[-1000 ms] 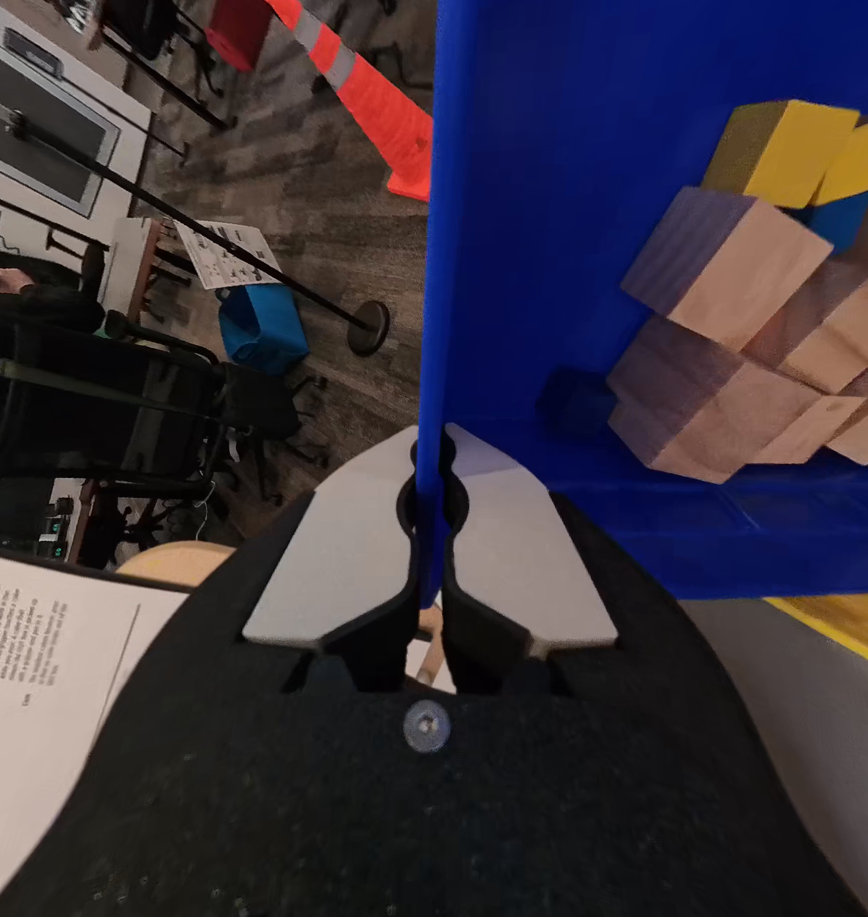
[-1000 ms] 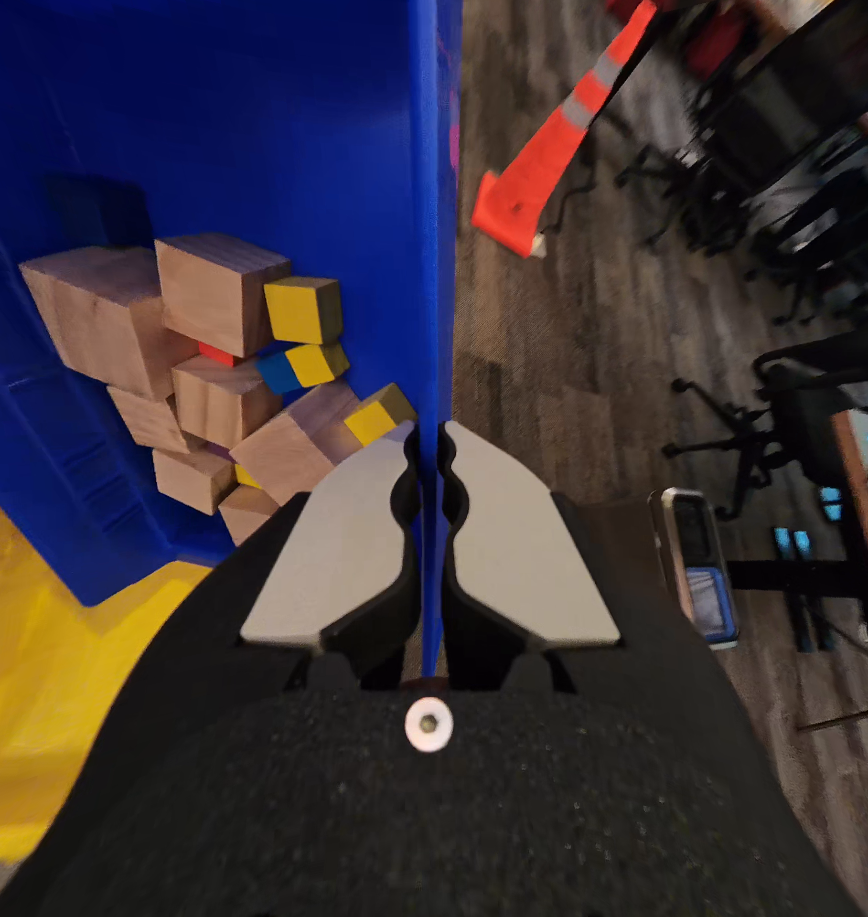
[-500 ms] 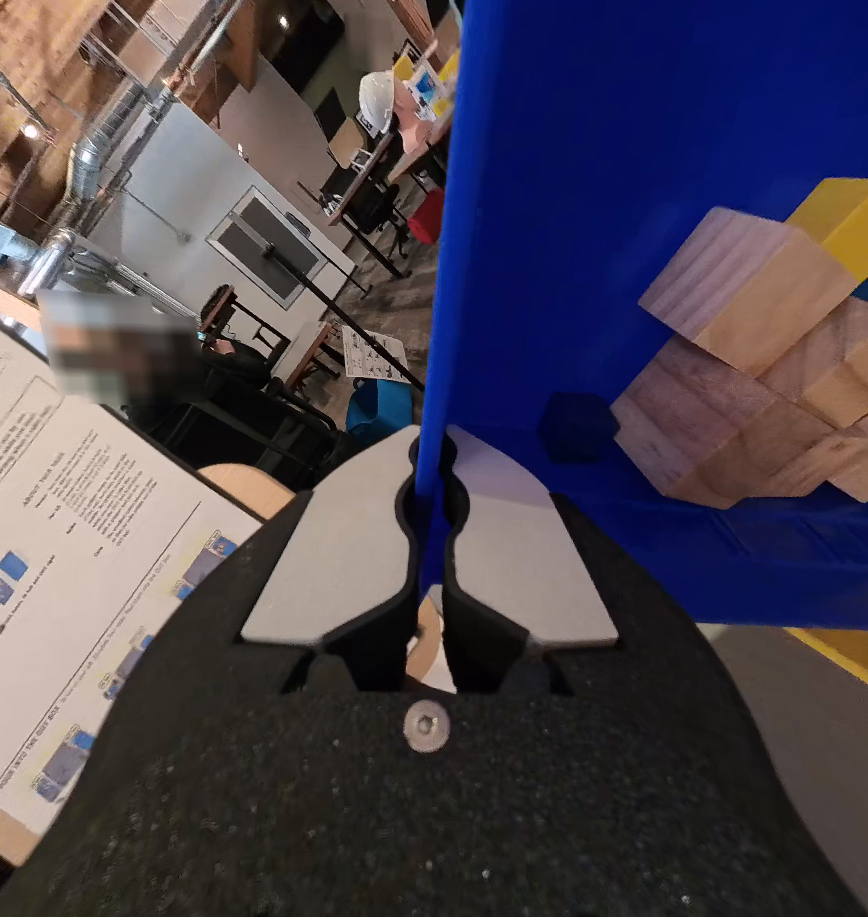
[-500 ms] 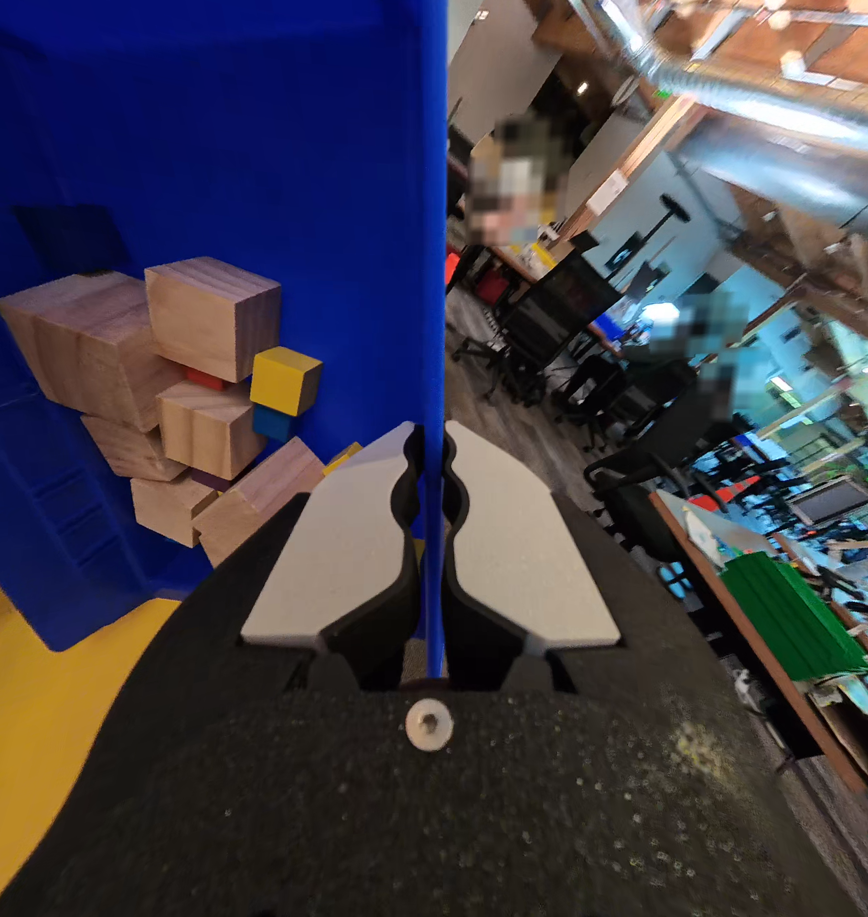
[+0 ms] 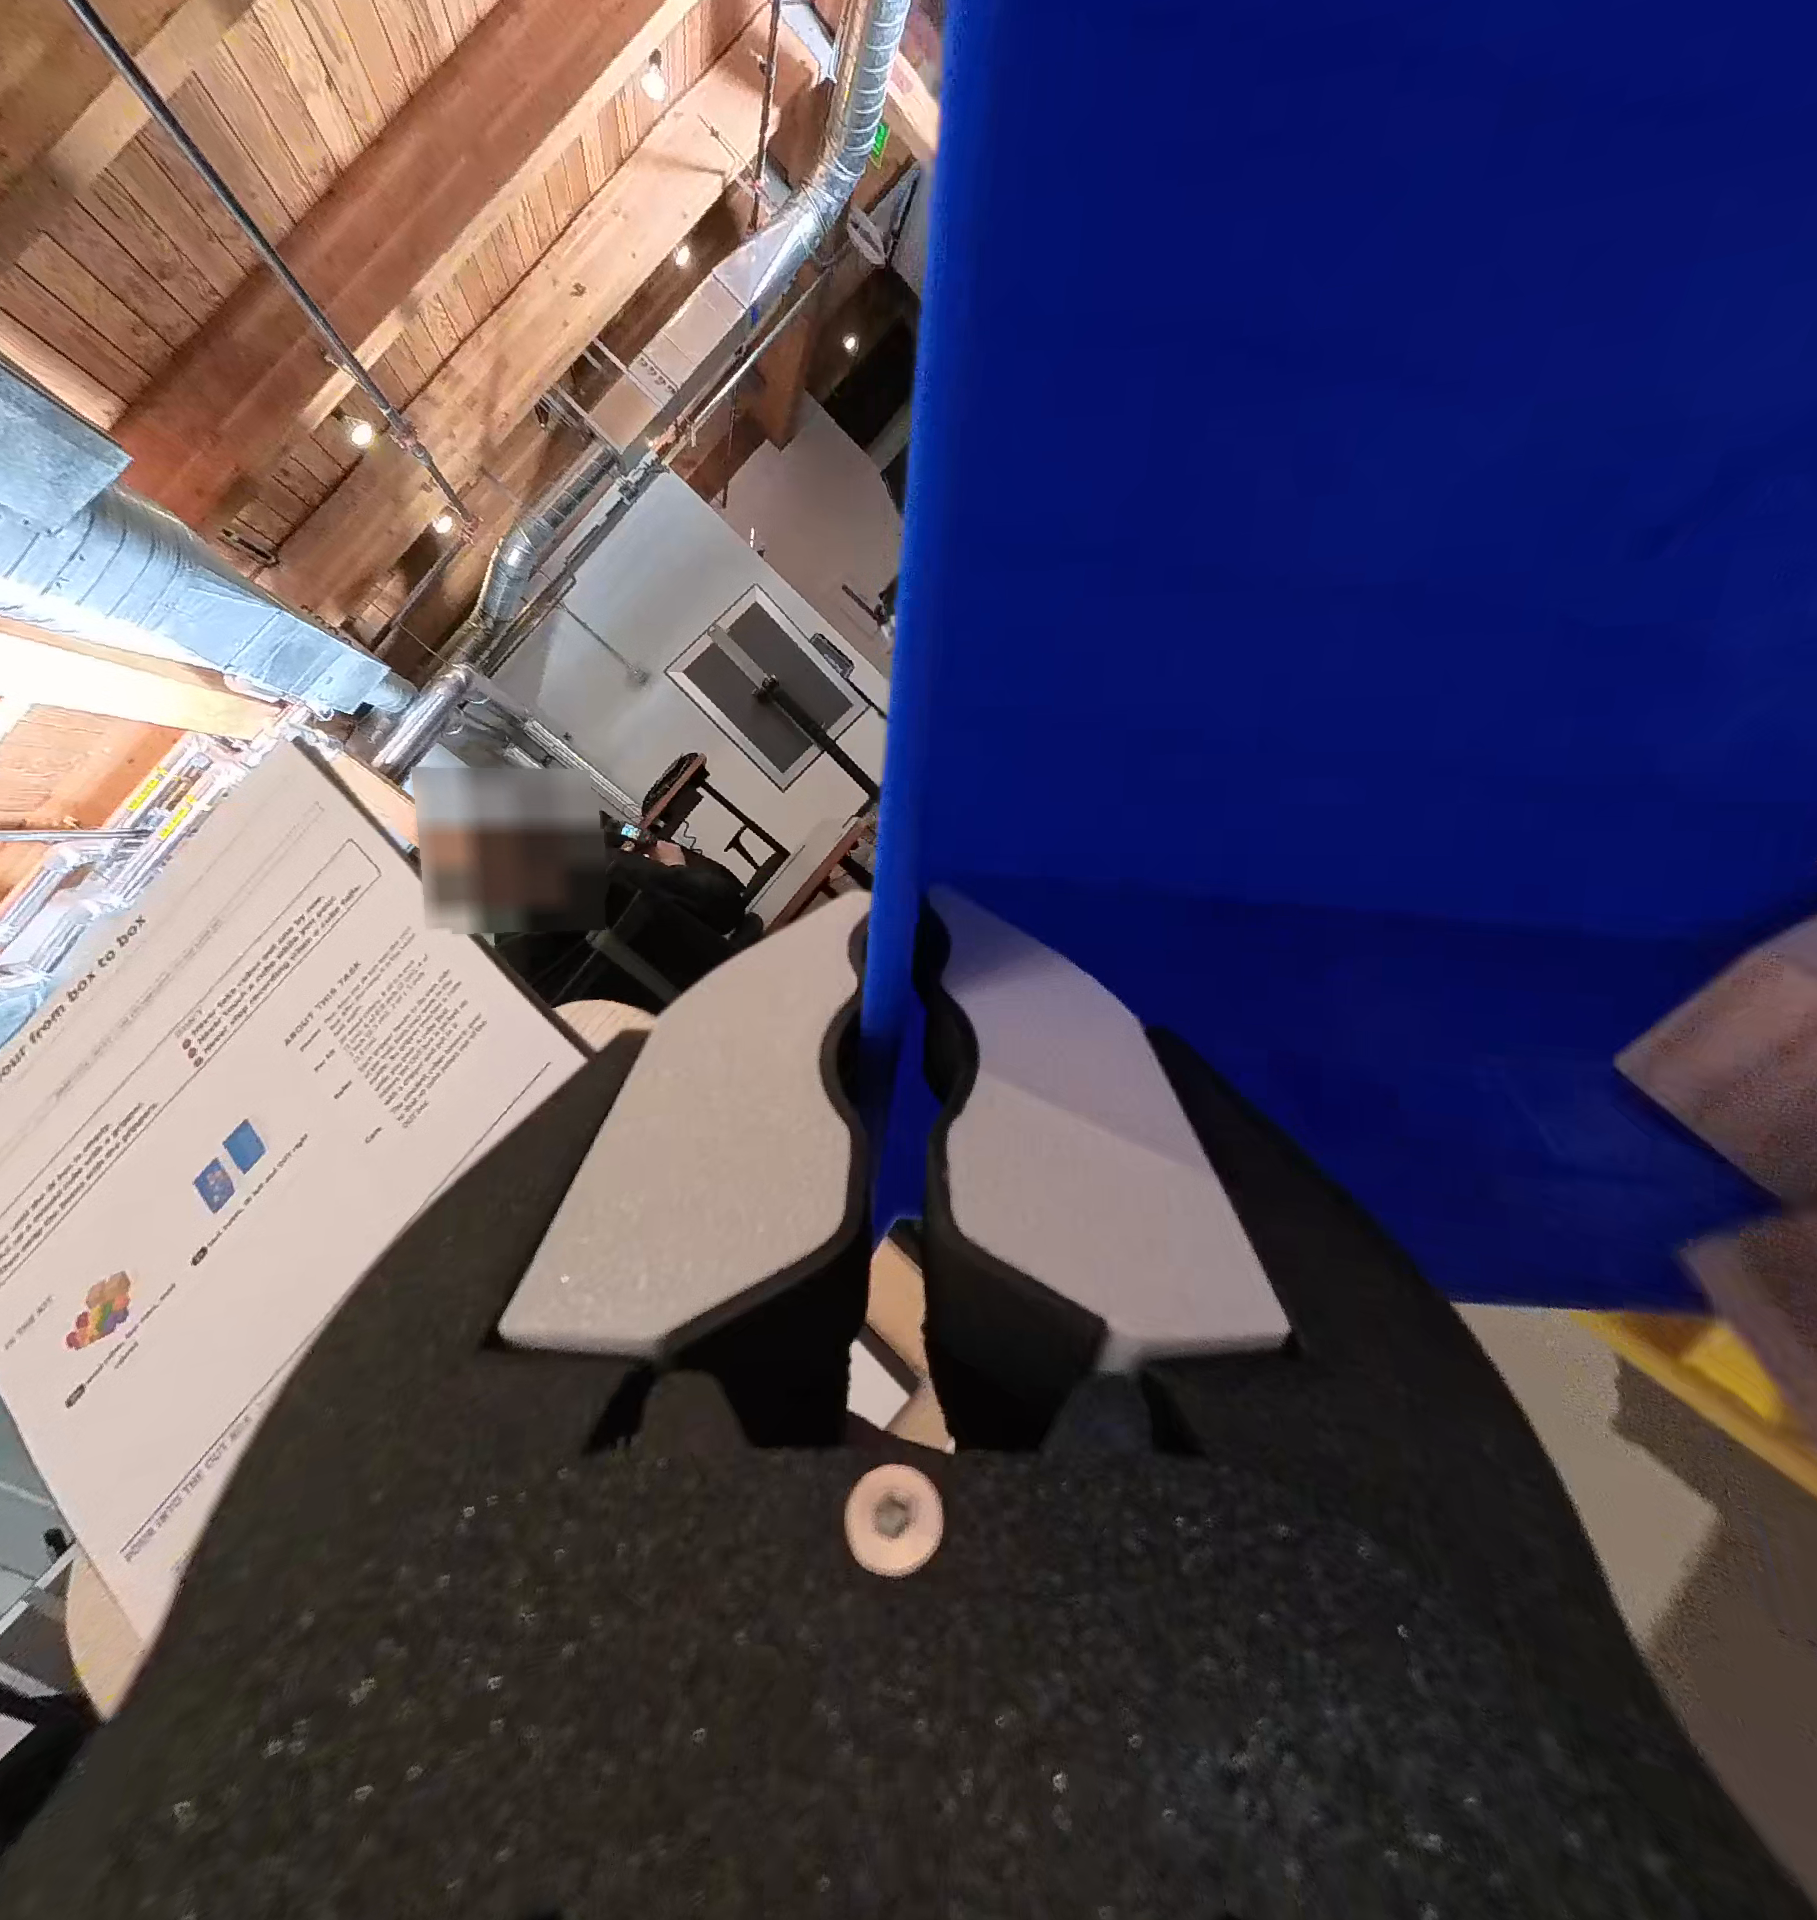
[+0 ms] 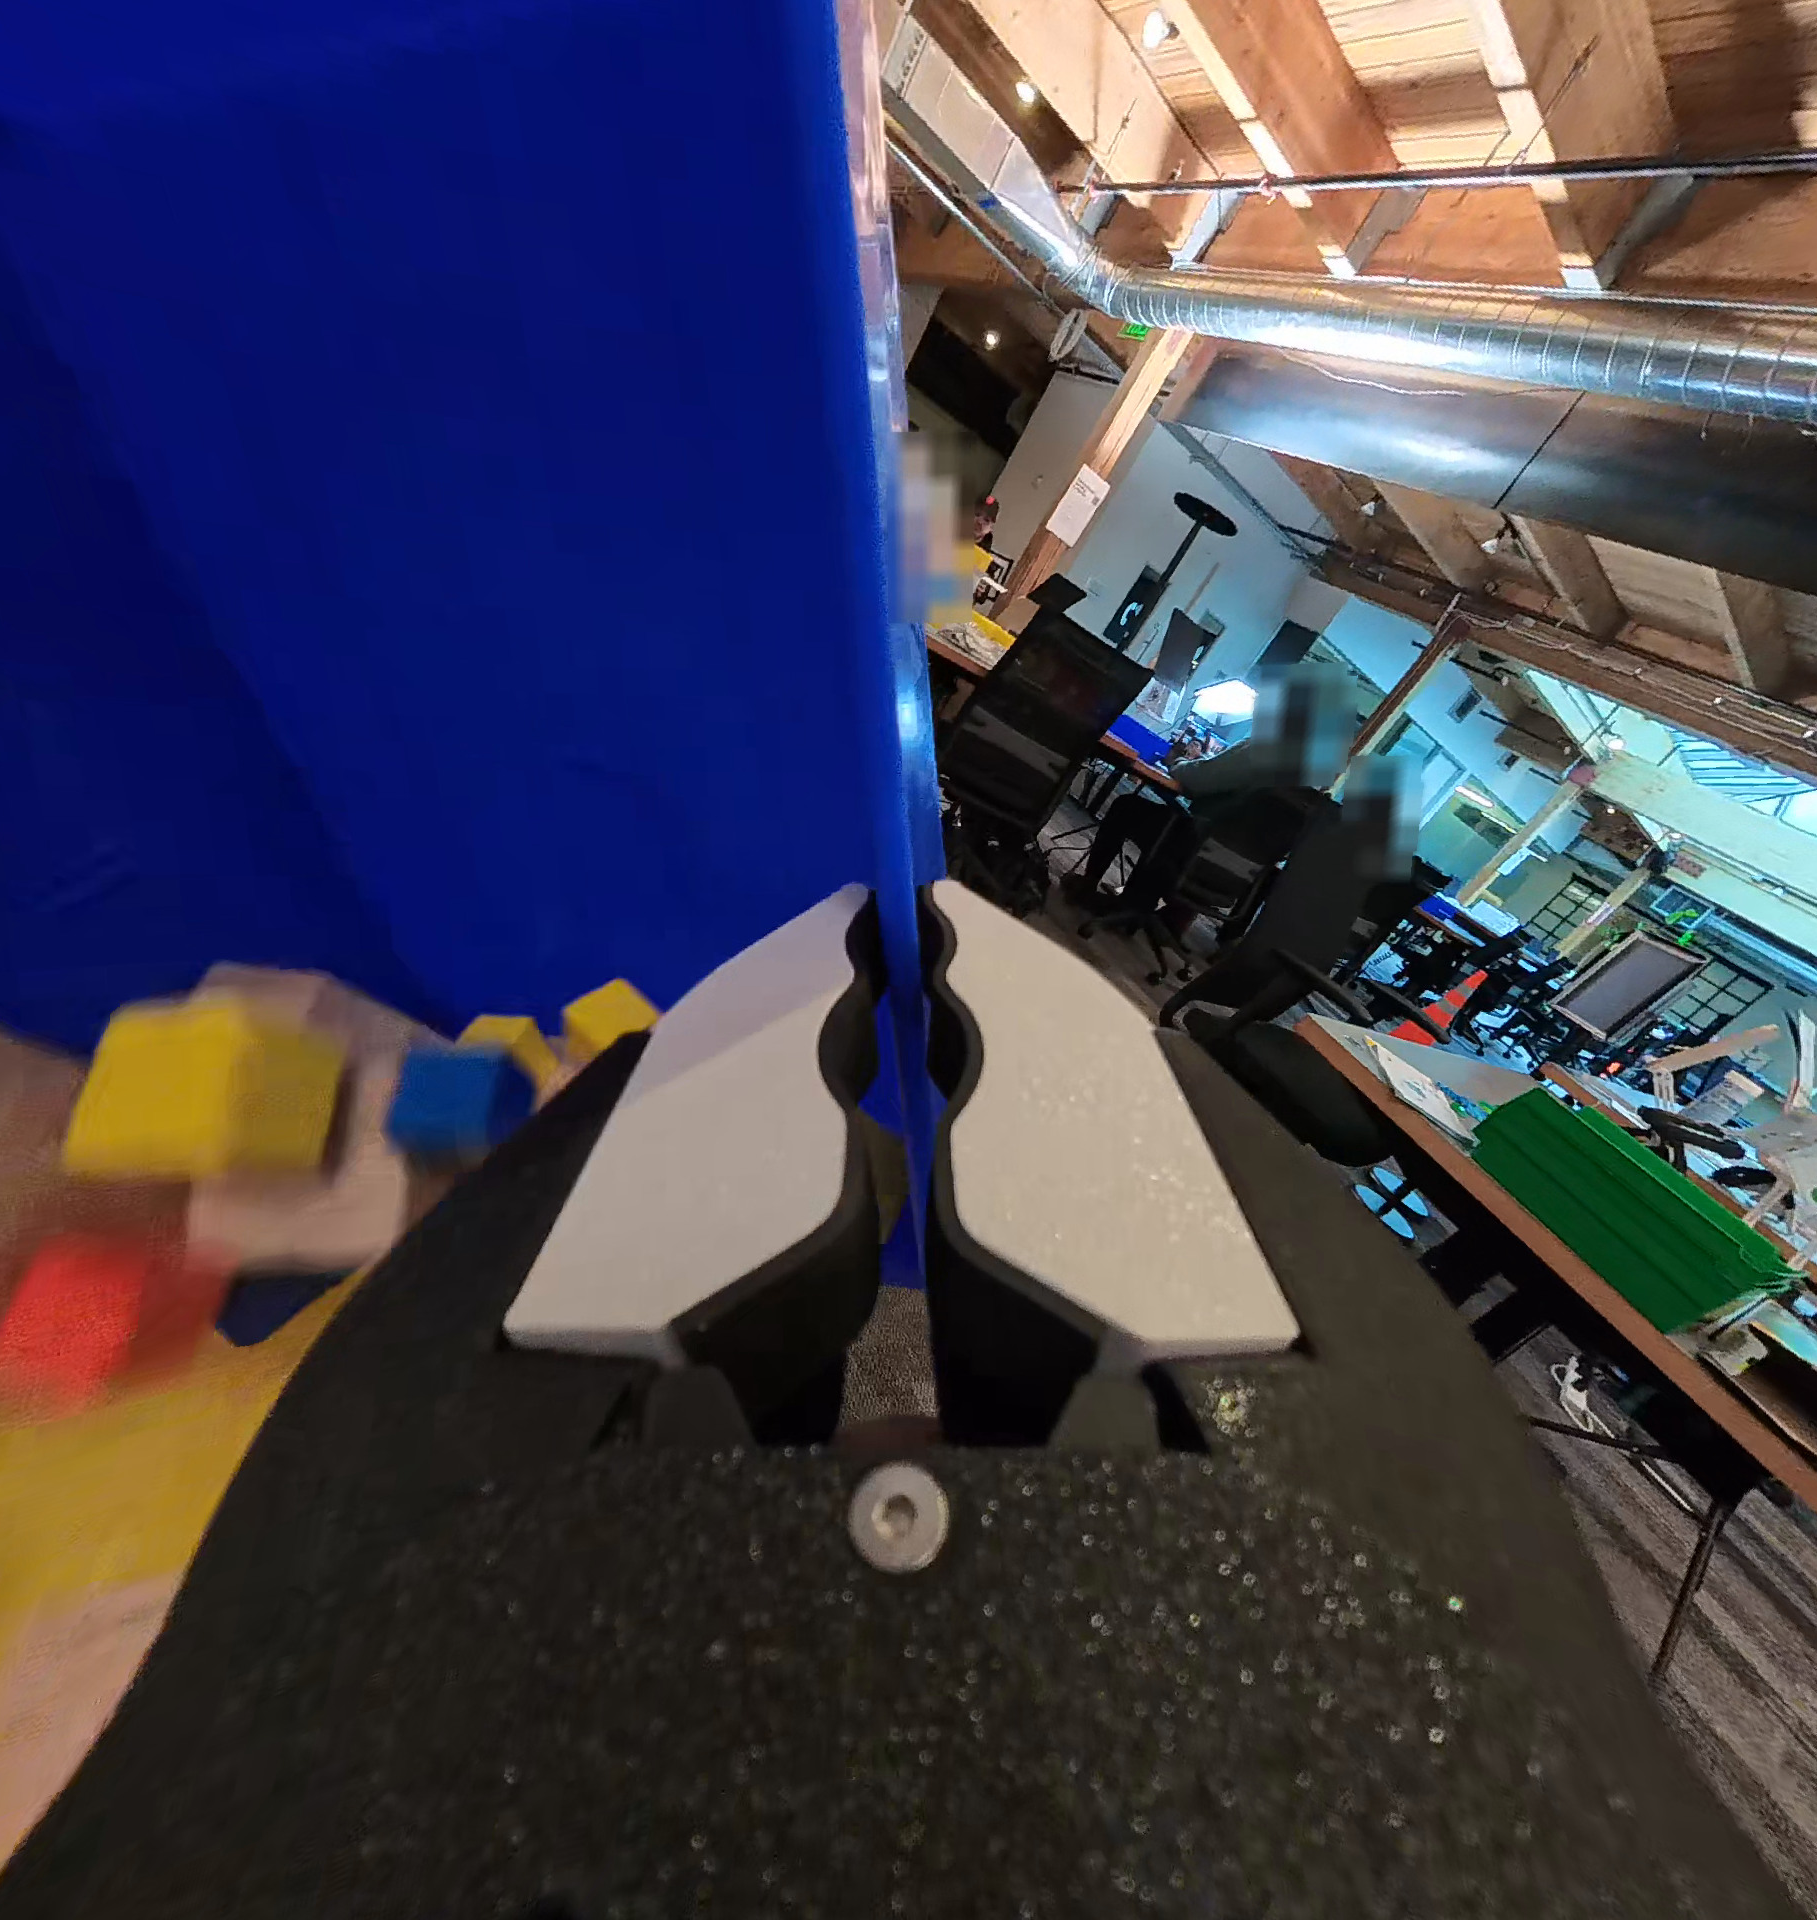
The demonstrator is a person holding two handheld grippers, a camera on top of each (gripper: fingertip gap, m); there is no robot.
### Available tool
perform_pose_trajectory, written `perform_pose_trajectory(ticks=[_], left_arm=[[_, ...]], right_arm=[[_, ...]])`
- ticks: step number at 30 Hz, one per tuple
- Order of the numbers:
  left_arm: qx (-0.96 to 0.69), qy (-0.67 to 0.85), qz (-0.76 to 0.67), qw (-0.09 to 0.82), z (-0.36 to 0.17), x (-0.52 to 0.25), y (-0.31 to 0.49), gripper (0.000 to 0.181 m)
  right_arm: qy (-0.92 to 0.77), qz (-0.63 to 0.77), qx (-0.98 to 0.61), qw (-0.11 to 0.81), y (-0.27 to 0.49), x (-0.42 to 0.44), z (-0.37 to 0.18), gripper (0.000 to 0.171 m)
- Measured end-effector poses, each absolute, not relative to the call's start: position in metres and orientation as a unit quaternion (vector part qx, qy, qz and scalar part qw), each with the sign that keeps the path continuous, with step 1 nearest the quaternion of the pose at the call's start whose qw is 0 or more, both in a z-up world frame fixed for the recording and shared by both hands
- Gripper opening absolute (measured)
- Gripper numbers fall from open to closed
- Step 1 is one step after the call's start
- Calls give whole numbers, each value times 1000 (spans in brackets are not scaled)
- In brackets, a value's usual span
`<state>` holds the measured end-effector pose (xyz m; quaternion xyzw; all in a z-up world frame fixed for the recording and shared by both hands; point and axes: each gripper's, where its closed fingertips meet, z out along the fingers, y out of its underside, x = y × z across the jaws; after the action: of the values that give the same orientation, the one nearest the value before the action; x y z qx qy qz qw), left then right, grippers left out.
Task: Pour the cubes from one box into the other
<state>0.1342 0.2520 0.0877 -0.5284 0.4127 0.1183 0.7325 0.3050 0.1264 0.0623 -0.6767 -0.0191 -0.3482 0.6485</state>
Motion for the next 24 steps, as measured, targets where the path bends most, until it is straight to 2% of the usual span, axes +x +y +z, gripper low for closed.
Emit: perform_pose_trajectory(ticks=[14, 24], left_arm=[[-521, 387, 113, 753, 106, 130, 250, 4], [-514, 408, 137, 742, 168, 122, 242, 3]], right_arm=[[-16, -347, -659, 667, 129, 303, 92, 5], [-36, -328, -673, 662, 128, 300, 142, 5]])
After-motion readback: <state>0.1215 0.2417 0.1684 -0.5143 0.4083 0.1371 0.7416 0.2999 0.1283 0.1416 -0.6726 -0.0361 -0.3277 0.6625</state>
